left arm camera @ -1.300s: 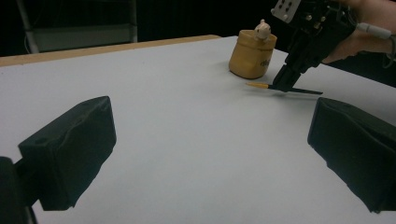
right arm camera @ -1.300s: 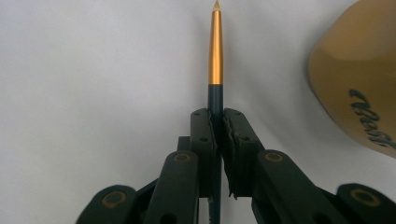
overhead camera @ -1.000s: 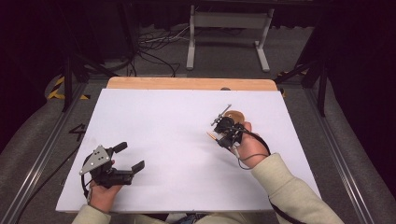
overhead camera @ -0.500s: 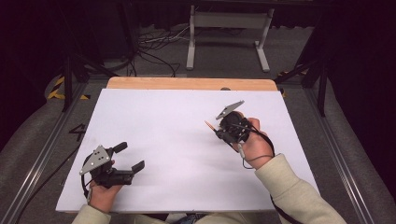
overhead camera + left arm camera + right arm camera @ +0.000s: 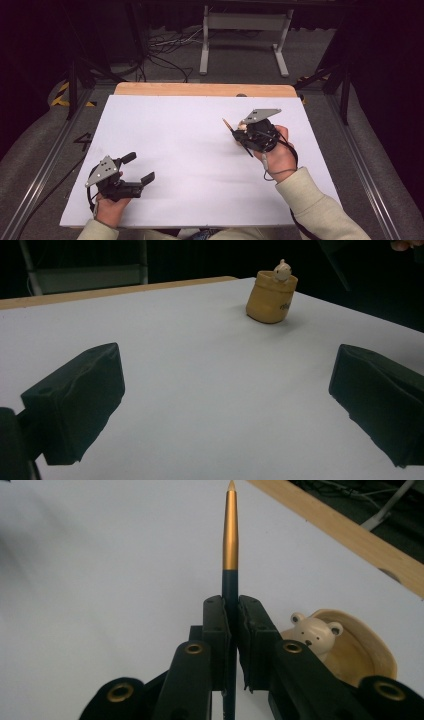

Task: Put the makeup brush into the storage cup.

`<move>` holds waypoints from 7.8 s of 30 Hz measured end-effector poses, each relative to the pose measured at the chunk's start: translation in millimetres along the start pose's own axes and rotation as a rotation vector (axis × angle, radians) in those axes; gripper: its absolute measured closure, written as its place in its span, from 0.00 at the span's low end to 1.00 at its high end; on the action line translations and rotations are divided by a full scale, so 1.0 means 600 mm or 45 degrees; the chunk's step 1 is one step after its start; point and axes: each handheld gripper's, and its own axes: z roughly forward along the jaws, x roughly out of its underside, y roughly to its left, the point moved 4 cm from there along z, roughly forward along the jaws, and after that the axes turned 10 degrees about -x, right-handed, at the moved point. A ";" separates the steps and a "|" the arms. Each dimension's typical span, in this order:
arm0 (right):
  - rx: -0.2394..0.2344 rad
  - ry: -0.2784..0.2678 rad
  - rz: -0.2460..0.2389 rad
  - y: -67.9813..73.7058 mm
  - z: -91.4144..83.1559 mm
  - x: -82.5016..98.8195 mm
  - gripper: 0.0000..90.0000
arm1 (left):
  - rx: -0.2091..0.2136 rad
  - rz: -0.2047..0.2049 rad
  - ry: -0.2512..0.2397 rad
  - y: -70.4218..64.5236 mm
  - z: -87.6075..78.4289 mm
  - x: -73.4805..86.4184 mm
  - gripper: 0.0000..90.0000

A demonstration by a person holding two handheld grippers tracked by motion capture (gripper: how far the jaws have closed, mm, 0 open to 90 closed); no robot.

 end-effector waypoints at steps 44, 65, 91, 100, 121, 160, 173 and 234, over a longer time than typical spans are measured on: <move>0.203 -0.593 0.011 -0.056 -0.032 0.005 0.92 | 0.003 0.001 0.008 0.000 0.001 0.001 0.03; 0.293 -0.646 0.058 -0.112 -0.028 0.004 0.92 | 0.004 -0.004 0.014 0.001 0.002 0.002 0.03; 0.272 -0.633 0.070 -0.139 0.018 0.031 0.92 | 0.005 -0.012 0.016 0.001 0.002 0.003 0.03; 0.266 -0.612 0.088 -0.143 0.032 0.046 0.92 | 0.005 -0.011 0.016 0.001 0.002 0.003 0.03; 0.262 -0.583 0.130 -0.149 0.053 0.073 0.92 | 0.005 -0.006 0.017 0.001 0.003 0.003 0.03; 0.175 -0.660 -0.003 -0.108 -0.057 0.062 0.15 | 0.003 0.000 0.020 0.001 0.003 0.002 0.03; 0.061 -0.663 -0.046 -0.068 -0.100 0.101 0.06 | 0.020 0.005 0.028 -0.004 0.002 0.002 0.02; -0.175 -0.593 -0.079 0.001 0.015 0.230 0.00 | 0.176 0.062 0.074 -0.020 0.015 0.010 0.01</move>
